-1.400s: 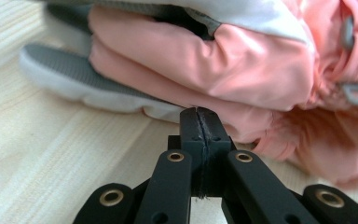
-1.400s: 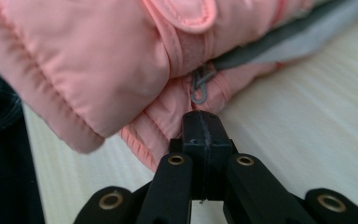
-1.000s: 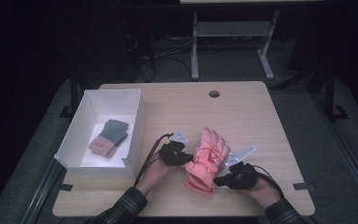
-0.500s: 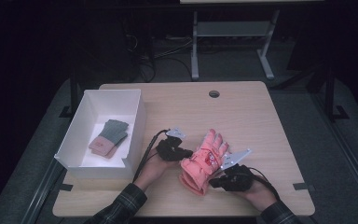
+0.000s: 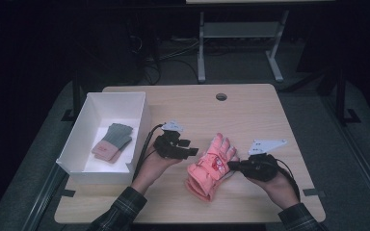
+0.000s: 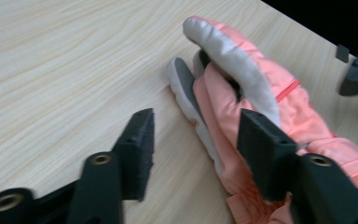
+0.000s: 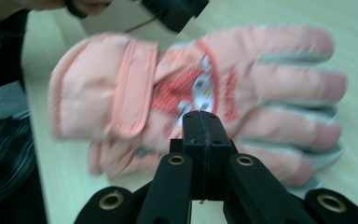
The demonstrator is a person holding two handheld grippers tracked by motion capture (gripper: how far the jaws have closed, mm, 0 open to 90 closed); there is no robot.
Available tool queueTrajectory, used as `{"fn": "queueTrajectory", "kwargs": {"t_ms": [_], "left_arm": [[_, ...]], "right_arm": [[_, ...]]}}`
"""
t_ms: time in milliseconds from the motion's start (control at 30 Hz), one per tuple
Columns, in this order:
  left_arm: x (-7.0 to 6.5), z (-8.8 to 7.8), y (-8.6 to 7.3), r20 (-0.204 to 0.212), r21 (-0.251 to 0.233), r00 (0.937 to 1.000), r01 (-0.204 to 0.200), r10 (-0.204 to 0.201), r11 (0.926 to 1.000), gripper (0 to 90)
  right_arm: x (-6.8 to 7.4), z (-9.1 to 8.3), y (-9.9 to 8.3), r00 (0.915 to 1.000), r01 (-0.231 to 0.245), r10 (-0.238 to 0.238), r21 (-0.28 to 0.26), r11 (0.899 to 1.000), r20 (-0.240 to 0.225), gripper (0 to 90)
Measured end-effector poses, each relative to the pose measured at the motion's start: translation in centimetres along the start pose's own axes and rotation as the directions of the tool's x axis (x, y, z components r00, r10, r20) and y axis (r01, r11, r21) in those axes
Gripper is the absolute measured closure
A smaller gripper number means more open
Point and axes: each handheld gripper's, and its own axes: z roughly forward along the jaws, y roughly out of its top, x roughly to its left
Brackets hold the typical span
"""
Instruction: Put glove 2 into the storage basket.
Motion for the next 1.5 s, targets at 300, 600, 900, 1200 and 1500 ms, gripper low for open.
{"fn": "queueTrajectory", "kwargs": {"t_ms": [300,600,900,1200,1500], "left_arm": [[-0.7,-0.1,1.1,0.038,-0.003,0.9984,-0.04,0.041,0.9992,23.0],[-1.0,0.5,1.3,0.073,0.023,0.9957,-0.059,0.057,0.998,16.4],[-1.6,2.6,1.5,0.131,0.077,0.9893,-0.075,0.065,0.9942,13.6],[-1.6,5.5,1.3,0.178,0.13,0.9833,-0.062,0.038,0.9896,13.3],[-0.9,7.9,-0.3,0.25,0.234,0.9662,0.005,-0.065,0.9723,12.7]], "right_arm": [[-1.0,1.9,0.2,0.9996,-0.022,0.022,-0.006,1.0,0.019,90.0],[-1.1,4.1,-0.7,0.9994,-0.026,0.024,0.073,0.997,0.026,90.0],[-1.2,5.0,-1.1,0.9992,-0.024,0.021,0.119,0.993,0.034,90.0],[-0.9,5.4,-1.3,0.9986,-0.023,0.016,0.138,0.99,0.051,90.0],[-0.9,5.6,-1.7,0.9985,-0.019,0.012,0.132,0.991,0.054,90.0]]}}
